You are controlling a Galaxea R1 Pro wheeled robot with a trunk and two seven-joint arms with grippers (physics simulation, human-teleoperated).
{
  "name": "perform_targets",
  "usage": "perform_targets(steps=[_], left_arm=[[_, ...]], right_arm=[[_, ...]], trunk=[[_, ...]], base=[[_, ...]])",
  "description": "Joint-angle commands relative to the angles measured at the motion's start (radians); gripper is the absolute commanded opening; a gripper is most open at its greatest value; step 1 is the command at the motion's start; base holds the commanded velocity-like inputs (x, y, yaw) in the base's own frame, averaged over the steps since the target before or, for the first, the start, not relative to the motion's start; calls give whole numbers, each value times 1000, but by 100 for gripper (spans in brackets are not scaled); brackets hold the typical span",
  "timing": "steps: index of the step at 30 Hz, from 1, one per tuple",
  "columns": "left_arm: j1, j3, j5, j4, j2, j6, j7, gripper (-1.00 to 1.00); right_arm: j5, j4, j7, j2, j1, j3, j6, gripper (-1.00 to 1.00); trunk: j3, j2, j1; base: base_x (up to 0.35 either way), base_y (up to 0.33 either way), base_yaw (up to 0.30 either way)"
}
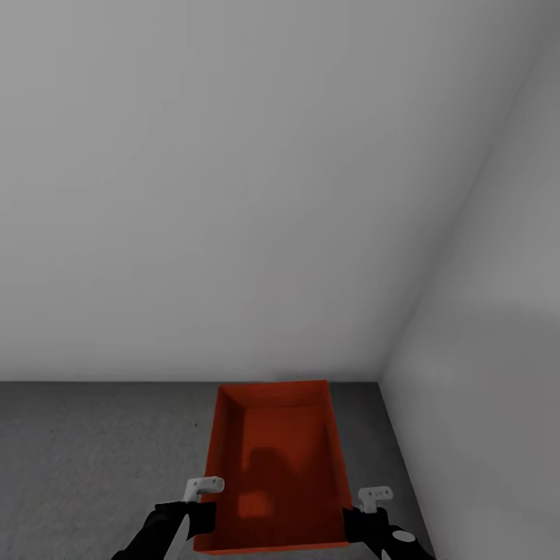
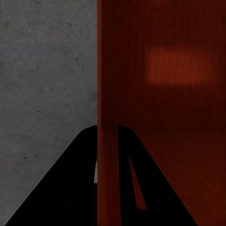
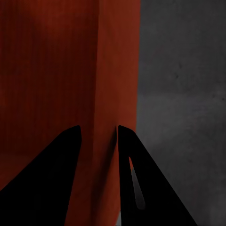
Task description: Move the two storage containers from the living room to the garage. In the garage, place one container on the floor and stack the other container on top of it (either order is fine).
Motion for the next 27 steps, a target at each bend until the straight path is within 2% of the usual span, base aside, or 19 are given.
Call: perform_targets(steps=[1, 10, 27], left_arm=[[-1, 8, -1, -27, -39, -68, -2, -100], [-1, 7, -1, -27, -39, -68, -1, -100], [-1, 7, -1, -27, -39, -68, -1, -100]], right_arm=[[-4, 5, 2, 27, 0, 25, -4, -100], [-4, 5, 2, 27, 0, 25, -4, -100], [-5, 5, 2, 27, 0, 25, -4, -100]], trunk=[[-3, -1, 0], [-18, -1, 0], [-80, -120, 65]], base=[[0, 0, 0], [0, 0, 0], [0, 0, 0]])
